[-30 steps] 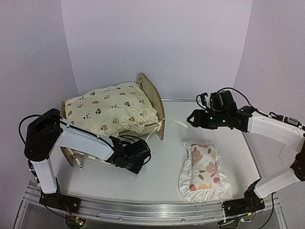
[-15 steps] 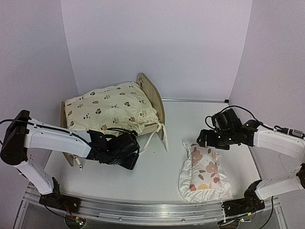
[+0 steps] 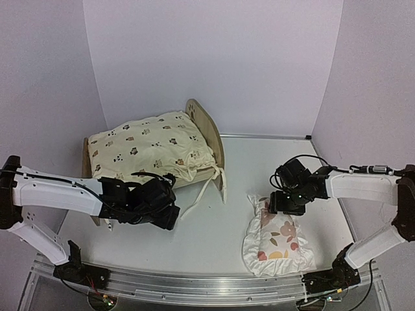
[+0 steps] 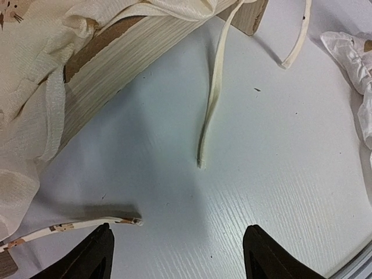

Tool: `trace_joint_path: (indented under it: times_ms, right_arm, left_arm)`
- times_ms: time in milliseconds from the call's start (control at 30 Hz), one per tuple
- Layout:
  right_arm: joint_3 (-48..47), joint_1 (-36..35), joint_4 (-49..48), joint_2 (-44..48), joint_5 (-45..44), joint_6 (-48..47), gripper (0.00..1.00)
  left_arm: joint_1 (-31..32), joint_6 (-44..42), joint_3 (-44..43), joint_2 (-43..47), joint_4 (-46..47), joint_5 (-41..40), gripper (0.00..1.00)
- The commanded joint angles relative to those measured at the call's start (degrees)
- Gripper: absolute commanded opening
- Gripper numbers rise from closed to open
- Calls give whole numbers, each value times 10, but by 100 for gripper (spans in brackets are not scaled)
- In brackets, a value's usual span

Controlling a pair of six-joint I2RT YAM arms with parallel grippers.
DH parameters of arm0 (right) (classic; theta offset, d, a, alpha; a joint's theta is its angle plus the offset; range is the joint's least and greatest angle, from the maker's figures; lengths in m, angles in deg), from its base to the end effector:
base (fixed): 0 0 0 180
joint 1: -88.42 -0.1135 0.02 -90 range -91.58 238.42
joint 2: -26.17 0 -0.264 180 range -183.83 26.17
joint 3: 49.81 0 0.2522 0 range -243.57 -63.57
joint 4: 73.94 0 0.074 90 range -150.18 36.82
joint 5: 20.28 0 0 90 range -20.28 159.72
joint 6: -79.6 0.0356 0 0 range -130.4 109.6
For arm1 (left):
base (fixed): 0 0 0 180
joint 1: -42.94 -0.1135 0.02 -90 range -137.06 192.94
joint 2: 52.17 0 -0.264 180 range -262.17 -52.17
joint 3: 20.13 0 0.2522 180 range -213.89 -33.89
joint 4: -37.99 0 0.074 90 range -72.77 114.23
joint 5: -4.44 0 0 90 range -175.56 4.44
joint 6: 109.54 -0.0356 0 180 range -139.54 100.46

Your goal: Set up the pet bed

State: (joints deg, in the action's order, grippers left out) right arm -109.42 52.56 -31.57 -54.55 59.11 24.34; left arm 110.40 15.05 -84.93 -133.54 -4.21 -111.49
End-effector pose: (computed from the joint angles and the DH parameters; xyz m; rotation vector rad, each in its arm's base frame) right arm 0.2157 0.1478 0.1857 0.0321 2.6551 0.1603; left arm 0.1206 -0.2499 0.2119 0.5422 2.3957 -0.1776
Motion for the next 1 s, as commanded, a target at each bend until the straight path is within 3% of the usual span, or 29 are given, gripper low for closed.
trace_joint_path:
  times_ms: [0,100,233,567,700,967]
  right_arm:
    - [7,-21,14,-15,-1,9,48]
    - [-3,-31,14,-17,-4,1,25]
    - [-36,-53,16,-2,-8,-14,13]
    - [-281,-129,70,7,-25,-124,0]
    - [-409,-154,89,-45,-28,-177,0]
    - [-701,-158,107,-238,1,-291,0]
  left_arm:
    - [2,-5,12,35,28,-6,78]
    - [2,-11,20,51,44,-2,78]
    - [3,-15,31,75,55,1,78]
    - [3,-23,57,159,65,-17,78]
    - [3,-23,67,183,65,-27,79]
    - [3,-23,81,224,56,-36,81]
